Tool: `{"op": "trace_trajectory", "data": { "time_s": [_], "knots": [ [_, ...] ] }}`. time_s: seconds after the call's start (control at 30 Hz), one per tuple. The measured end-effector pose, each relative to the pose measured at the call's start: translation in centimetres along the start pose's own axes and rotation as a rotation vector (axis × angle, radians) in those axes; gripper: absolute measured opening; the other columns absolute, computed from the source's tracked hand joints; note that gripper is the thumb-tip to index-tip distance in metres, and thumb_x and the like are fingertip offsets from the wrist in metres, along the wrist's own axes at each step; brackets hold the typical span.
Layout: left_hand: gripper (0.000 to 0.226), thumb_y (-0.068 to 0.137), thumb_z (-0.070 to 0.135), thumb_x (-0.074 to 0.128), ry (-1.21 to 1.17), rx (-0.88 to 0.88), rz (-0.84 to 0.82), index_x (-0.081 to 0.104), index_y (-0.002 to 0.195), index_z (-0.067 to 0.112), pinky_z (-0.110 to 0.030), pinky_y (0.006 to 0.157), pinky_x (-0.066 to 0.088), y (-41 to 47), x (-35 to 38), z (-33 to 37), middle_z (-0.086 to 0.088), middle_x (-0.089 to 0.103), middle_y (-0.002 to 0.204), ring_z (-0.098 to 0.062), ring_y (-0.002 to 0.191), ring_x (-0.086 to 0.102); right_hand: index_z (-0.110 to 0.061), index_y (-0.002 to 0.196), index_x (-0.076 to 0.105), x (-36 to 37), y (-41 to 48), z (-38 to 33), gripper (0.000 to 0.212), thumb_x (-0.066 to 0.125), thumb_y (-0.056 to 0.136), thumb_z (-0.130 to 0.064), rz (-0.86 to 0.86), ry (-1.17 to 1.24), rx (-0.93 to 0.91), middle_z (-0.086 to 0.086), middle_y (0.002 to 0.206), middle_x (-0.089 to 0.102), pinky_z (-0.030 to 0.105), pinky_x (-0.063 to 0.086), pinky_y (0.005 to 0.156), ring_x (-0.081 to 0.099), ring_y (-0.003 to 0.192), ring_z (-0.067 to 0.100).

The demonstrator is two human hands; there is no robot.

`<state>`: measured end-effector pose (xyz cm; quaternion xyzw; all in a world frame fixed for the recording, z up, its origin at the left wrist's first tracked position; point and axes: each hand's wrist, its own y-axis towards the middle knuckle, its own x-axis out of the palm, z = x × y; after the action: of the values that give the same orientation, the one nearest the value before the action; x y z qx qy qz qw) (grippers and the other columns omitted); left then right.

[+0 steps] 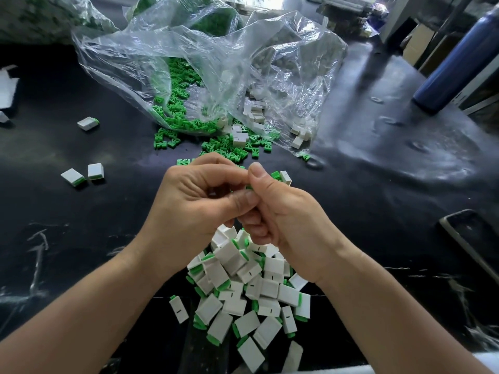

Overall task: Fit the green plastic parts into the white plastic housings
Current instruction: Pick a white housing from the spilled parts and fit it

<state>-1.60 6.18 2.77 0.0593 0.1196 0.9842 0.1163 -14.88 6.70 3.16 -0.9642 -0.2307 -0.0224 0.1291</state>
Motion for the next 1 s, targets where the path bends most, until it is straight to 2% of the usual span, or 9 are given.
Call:
{"op": "trace_trajectory", "data": {
  "time_s": [0.13, 0.27, 0.37, 0.47, 0.57, 0.8, 0.87, 0.93, 1.0],
  "knots": [
    [0.015, 0.063, 0.009, 0.069, 0.01, 0.011, -0.001, 0.074, 0.075, 0.016, -0.017, 0.046, 0.044, -0.07, -0.05, 0.01, 0.004, 0.06, 0.071, -0.013, 0.054, 0.058, 0.015, 0.103, 0.053, 0.17, -0.05, -0.09, 0.071, 0.031, 0.087, -0.051, 0.028, -0.024, 0.002, -0.013, 0.049, 0.044, 0.018, 0.025, 0.049, 0.029, 0.049, 0.006],
    [0.014, 0.064, 0.009, 0.069, 0.017, 0.011, -0.001, 0.075, 0.075, 0.017, -0.017, 0.047, 0.044, -0.07, 0.05, 0.06, 0.006, 0.06, 0.071, -0.012, 0.053, 0.058, 0.015, 0.108, 0.051, 0.13, -0.03, -0.04, 0.069, 0.029, 0.092, -0.048, 0.043, -0.047, 0.014, -0.015, 0.047, 0.041, 0.018, 0.025, 0.049, 0.029, 0.05, 0.006],
    [0.014, 0.064, 0.008, 0.069, 0.015, 0.001, -0.003, 0.074, 0.077, 0.013, -0.018, 0.046, 0.044, -0.09, 0.06, 0.21, 0.003, 0.059, 0.071, -0.014, 0.051, 0.057, 0.014, 0.107, 0.052, 0.17, -0.05, -0.03, 0.075, 0.031, 0.085, -0.055, 0.025, -0.026, 0.017, -0.015, 0.048, 0.042, 0.018, 0.027, 0.051, 0.03, 0.051, 0.006],
    [0.013, 0.061, 0.002, 0.074, -0.073, -0.05, -0.01, 0.071, 0.074, 0.002, -0.018, 0.043, 0.044, -0.02, -0.11, 0.42, -0.007, 0.056, 0.07, -0.019, 0.045, 0.057, 0.006, 0.108, 0.054, 0.07, 0.1, -0.18, 0.075, 0.035, 0.083, -0.063, -0.054, 0.071, 0.049, -0.012, 0.053, 0.045, 0.02, 0.026, 0.052, 0.029, 0.053, 0.008],
    [0.016, 0.059, 0.0, 0.076, -0.051, -0.079, -0.03, 0.07, 0.073, -0.001, -0.019, 0.042, 0.042, 0.09, -0.12, 0.65, -0.009, 0.055, 0.07, -0.019, 0.044, 0.057, -0.01, 0.106, 0.056, -0.13, 0.26, -0.34, 0.065, 0.025, 0.081, -0.061, -0.126, 0.099, 0.07, -0.007, 0.06, 0.044, 0.023, 0.022, 0.052, 0.028, 0.053, 0.007],
    [0.02, 0.057, 0.003, 0.067, -0.075, -0.065, -0.024, 0.068, 0.076, 0.001, -0.013, 0.046, 0.046, -0.06, 0.31, 0.87, -0.009, 0.054, 0.073, -0.009, 0.05, 0.059, 0.002, 0.1, 0.053, -0.4, 0.13, -0.5, 0.07, 0.037, 0.079, -0.062, -0.09, 0.108, 0.114, -0.012, 0.051, 0.036, 0.017, 0.026, 0.045, 0.029, 0.047, 0.005],
    [0.017, 0.058, 0.0, 0.075, -0.039, -0.032, -0.017, 0.07, 0.074, 0.003, -0.011, 0.048, 0.045, -0.06, 0.26, 0.62, -0.005, 0.056, 0.073, -0.005, 0.054, 0.057, -0.007, 0.086, 0.056, -0.33, 0.0, -0.46, 0.056, 0.045, 0.08, -0.061, -0.05, 0.124, 0.089, -0.013, 0.048, 0.038, 0.015, 0.027, 0.044, 0.029, 0.045, 0.004],
    [0.016, 0.06, -0.002, 0.072, -0.027, -0.007, -0.007, 0.072, 0.074, 0.007, -0.011, 0.049, 0.044, -0.09, 0.25, 0.35, 0.001, 0.057, 0.07, -0.004, 0.056, 0.057, -0.019, 0.064, 0.058, -0.07, -0.16, -0.55, 0.043, 0.042, 0.075, -0.057, -0.018, 0.123, 0.053, -0.013, 0.047, 0.04, 0.015, 0.027, 0.043, 0.029, 0.045, 0.004],
    [0.015, 0.063, -0.001, 0.067, -0.056, 0.003, -0.001, 0.072, 0.074, 0.007, -0.011, 0.049, 0.045, -0.18, 0.29, 0.18, 0.004, 0.058, 0.07, -0.004, 0.056, 0.058, -0.023, 0.05, 0.058, 0.22, -0.33, -0.67, 0.045, 0.039, 0.073, -0.057, 0.001, 0.099, 0.033, -0.012, 0.045, 0.041, 0.014, 0.026, 0.042, 0.029, 0.044, 0.004]
  ]
}}
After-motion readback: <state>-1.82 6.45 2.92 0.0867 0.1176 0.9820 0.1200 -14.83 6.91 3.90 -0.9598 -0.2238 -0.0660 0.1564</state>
